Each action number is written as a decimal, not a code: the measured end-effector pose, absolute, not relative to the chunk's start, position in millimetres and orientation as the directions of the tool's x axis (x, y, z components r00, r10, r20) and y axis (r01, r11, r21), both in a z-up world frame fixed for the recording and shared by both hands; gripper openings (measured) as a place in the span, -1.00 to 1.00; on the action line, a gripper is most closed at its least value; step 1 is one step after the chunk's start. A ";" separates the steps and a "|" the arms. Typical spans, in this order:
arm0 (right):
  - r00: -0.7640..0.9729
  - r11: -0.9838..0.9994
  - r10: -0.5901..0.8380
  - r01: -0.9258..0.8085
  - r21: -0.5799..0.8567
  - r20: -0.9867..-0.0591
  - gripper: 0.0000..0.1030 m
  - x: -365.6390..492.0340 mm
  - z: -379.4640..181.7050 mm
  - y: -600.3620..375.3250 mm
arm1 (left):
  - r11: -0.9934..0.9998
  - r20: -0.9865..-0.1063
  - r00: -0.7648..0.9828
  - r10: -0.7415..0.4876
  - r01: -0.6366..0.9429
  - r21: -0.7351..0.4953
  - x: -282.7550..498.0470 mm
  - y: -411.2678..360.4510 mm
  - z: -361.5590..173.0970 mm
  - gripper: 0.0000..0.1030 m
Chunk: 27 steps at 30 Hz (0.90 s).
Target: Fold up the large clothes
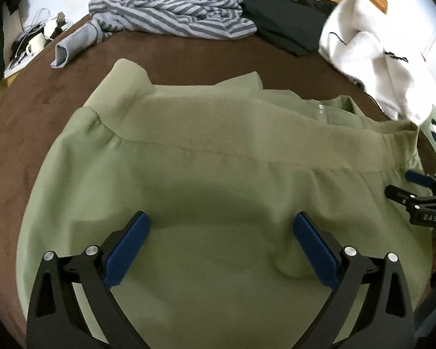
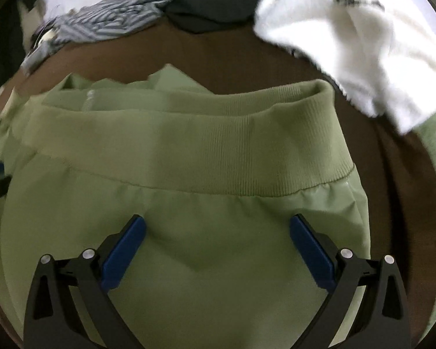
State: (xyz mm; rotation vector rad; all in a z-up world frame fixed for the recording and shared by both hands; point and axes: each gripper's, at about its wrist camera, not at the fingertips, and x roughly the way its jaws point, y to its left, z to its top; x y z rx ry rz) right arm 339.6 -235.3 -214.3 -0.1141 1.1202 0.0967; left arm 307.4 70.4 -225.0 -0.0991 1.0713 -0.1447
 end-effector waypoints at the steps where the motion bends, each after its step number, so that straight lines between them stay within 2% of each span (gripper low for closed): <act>1: 0.429 0.993 0.029 -0.118 -0.024 -0.903 0.90 344.5 -216.3 -237.8 | 0.988 -0.867 0.473 -0.157 0.069 -0.141 309.8 69.8 -226.0 0.89; 8: 0.428 0.998 0.045 -0.065 0.019 -0.903 0.91 366.6 -222.8 -244.2 | 0.997 -0.867 0.493 -0.078 0.061 -0.055 334.7 61.4 -231.3 0.89; 27: 0.439 0.998 0.063 -0.046 0.048 -0.896 0.90 364.1 -212.6 -248.9 | 0.997 -0.897 0.436 -0.074 0.059 -0.053 359.6 63.6 -230.1 0.87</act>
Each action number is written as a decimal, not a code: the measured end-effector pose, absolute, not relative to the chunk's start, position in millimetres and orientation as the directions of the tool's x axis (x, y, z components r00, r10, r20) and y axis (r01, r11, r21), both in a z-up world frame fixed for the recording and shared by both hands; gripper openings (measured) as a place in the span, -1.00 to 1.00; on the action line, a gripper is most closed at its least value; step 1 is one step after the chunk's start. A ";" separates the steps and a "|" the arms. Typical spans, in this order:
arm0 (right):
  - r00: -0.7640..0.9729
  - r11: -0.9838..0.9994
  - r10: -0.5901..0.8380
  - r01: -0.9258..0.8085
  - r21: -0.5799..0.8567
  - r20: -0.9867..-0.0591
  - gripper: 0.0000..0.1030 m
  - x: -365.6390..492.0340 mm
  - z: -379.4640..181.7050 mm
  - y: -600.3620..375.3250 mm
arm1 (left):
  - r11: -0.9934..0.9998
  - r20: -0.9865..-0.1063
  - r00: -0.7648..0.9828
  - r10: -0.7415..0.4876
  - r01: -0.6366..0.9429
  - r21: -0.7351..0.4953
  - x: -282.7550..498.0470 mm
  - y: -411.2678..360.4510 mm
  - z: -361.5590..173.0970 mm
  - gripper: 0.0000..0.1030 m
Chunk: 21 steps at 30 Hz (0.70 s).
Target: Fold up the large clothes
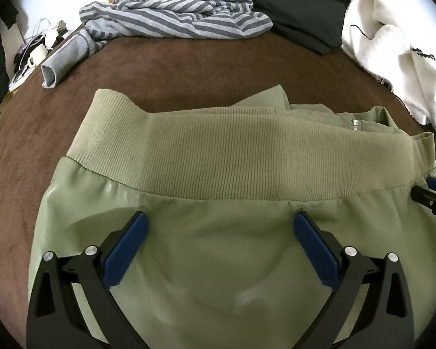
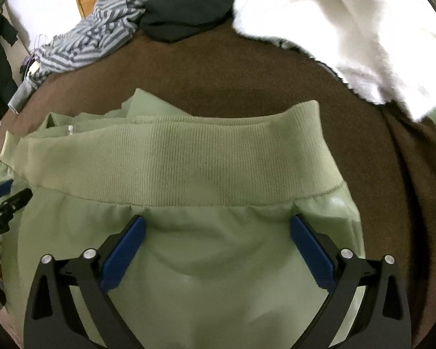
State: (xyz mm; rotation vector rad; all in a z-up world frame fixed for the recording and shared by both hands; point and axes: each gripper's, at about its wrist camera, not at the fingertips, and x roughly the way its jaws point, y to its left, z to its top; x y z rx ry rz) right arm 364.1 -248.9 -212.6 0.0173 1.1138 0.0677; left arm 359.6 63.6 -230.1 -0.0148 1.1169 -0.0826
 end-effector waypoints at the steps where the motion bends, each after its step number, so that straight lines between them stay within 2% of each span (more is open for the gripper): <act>1: 0.451 0.998 0.069 -0.037 0.058 -0.890 0.90 359.0 -206.7 -251.7 | 0.997 -0.902 0.426 -0.075 0.057 -0.056 358.6 63.7 -227.8 0.87; 10: 0.554 0.976 0.135 0.068 0.206 -0.822 0.90 293.3 -157.4 -290.4 | 0.988 -0.892 0.435 -0.125 0.135 -0.073 299.2 48.5 -195.6 0.87; 16: 0.539 0.975 0.128 0.088 0.206 -0.833 0.90 246.3 -153.8 -295.9 | 0.990 -0.883 0.461 -0.091 0.140 -0.028 254.2 32.9 -184.7 0.87; 21: 0.518 0.973 0.125 0.102 0.206 -0.846 0.90 217.4 -156.7 -302.0 | 0.987 -0.835 0.530 -0.149 0.128 -0.094 244.6 21.9 -167.5 0.87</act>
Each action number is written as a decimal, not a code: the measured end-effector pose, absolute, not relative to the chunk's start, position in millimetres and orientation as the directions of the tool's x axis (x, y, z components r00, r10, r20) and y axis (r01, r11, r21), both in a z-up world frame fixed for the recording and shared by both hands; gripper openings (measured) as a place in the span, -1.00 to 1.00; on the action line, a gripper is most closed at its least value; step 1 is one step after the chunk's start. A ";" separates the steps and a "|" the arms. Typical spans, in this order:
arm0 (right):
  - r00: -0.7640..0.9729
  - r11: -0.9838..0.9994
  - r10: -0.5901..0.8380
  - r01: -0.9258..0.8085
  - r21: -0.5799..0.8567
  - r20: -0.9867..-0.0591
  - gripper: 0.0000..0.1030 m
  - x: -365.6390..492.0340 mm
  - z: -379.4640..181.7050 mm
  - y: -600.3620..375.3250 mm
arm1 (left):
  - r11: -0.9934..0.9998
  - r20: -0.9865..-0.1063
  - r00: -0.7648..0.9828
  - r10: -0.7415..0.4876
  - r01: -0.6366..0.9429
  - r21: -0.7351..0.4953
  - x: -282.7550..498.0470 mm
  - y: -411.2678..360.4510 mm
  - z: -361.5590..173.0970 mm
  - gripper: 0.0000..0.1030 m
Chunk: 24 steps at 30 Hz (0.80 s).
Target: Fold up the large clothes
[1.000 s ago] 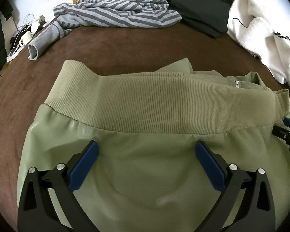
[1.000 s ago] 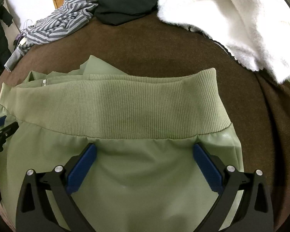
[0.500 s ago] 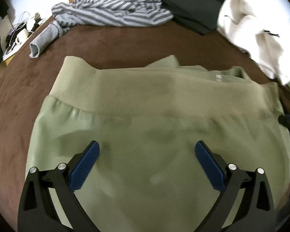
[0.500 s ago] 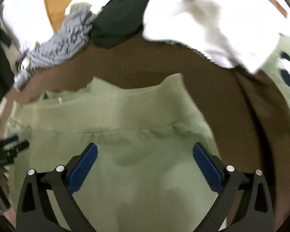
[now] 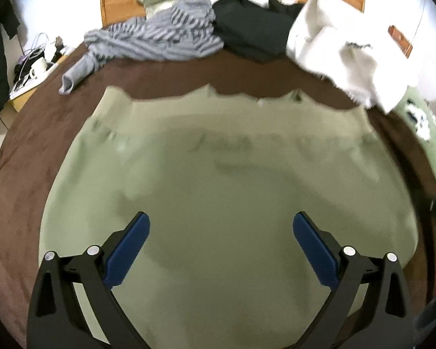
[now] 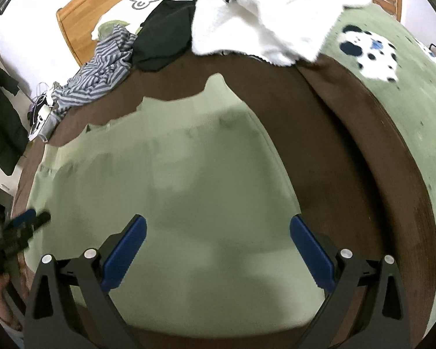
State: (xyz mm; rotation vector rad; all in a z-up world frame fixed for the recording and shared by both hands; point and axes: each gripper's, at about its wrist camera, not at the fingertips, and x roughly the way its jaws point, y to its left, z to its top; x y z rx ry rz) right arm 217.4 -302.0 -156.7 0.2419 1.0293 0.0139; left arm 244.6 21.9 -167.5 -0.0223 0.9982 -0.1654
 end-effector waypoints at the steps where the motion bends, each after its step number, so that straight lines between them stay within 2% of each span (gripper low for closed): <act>1: 0.517 0.973 0.125 0.101 0.205 -0.847 0.90 211.0 -155.6 -301.6 | 0.988 -0.822 0.551 -0.145 0.133 -0.085 248.8 16.8 -164.1 0.87; 6: 0.513 0.983 0.113 0.069 0.172 -0.851 0.90 199.5 -152.8 -292.5 | 0.992 -0.829 0.551 -0.101 0.122 -0.040 288.8 -3.4 -171.5 0.87; 12: 0.505 0.983 0.128 0.050 0.176 -0.854 0.90 196.5 -158.4 -283.1 | 0.990 -0.904 0.425 -0.055 0.143 0.007 317.5 -18.6 -221.8 0.89; 17: 0.490 0.978 0.144 0.063 0.200 -0.860 0.90 194.4 -167.7 -280.5 | 0.992 -0.899 0.434 -0.067 0.126 -0.013 306.0 -14.5 -219.0 0.87; 24: 0.497 0.971 0.145 0.092 0.219 -0.856 0.90 173.4 -168.7 -287.9 | 0.993 -0.884 0.461 -0.073 0.113 -0.023 242.8 -4.5 -214.2 0.87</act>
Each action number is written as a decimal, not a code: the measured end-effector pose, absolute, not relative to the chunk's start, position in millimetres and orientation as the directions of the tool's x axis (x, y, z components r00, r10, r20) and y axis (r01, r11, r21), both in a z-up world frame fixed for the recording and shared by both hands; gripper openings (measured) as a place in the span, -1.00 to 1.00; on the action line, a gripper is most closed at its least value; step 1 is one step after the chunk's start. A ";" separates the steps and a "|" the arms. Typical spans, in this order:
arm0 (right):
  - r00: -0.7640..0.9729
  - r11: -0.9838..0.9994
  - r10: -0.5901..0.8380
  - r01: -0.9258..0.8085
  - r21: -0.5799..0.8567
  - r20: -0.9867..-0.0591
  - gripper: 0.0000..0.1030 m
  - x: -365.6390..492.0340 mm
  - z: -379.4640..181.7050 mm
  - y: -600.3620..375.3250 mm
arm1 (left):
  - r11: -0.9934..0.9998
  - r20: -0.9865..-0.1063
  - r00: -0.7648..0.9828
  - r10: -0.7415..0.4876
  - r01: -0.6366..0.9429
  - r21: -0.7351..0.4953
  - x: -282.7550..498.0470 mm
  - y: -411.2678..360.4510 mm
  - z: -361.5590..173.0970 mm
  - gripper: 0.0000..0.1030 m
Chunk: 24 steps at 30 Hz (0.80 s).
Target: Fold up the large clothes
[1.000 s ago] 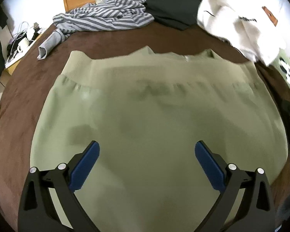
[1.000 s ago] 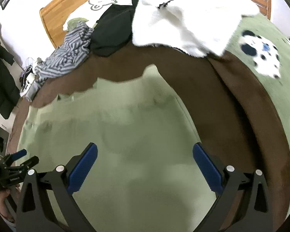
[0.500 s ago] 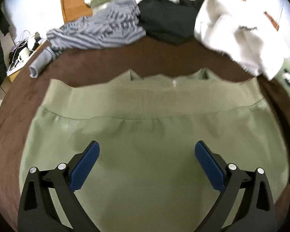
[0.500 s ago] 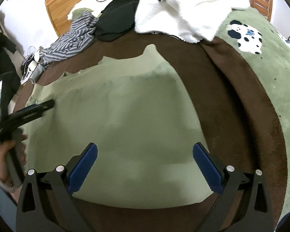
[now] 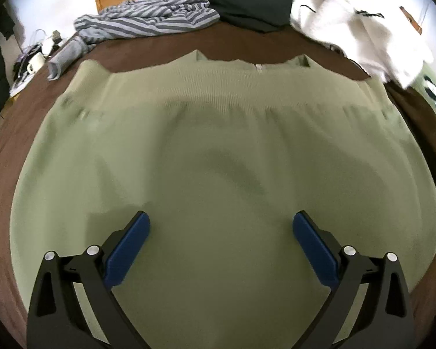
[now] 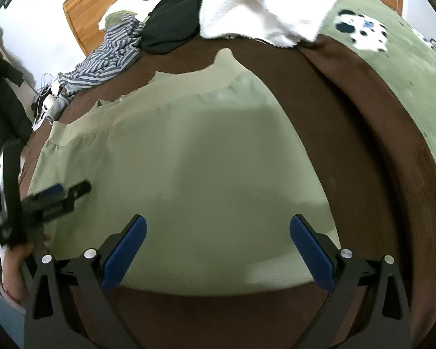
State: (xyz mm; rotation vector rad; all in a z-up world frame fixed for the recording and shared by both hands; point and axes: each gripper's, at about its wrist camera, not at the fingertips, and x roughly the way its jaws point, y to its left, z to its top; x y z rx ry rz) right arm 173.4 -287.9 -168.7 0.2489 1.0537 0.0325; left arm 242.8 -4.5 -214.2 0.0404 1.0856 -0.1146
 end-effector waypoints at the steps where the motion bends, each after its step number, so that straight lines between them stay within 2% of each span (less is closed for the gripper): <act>1: 0.497 0.968 0.148 0.103 0.228 -0.855 0.90 167.8 -169.4 -291.5 | 0.994 -0.877 0.477 -0.062 0.105 -0.013 230.4 -2.7 -213.1 0.87; 6: 0.492 0.947 0.173 0.155 0.281 -0.853 0.90 143.6 -174.0 -308.2 | 0.994 -0.871 0.492 -0.017 0.106 0.040 203.8 -1.8 -210.0 0.87; 11: 0.504 0.901 0.222 0.220 0.373 -0.834 0.90 119.1 -179.6 -322.9 | 0.995 -0.865 0.502 -0.018 0.098 0.036 187.2 1.2 -213.9 0.87; 16: 0.548 0.769 0.317 0.329 0.548 -0.774 0.90 103.3 -196.3 -347.1 | 0.995 -0.852 0.524 -0.017 0.090 0.036 184.0 0.8 -224.1 0.88; 20: 0.554 0.697 0.388 0.346 0.628 -0.737 0.90 113.9 -212.2 -355.2 | 0.995 -0.853 0.521 -0.022 0.091 0.030 184.6 1.4 -224.8 0.88; 24: 0.584 0.648 0.396 0.369 0.666 -0.709 0.90 126.2 -224.9 -359.2 | 0.996 -0.855 0.518 -0.033 0.092 0.017 184.6 3.1 -225.8 0.88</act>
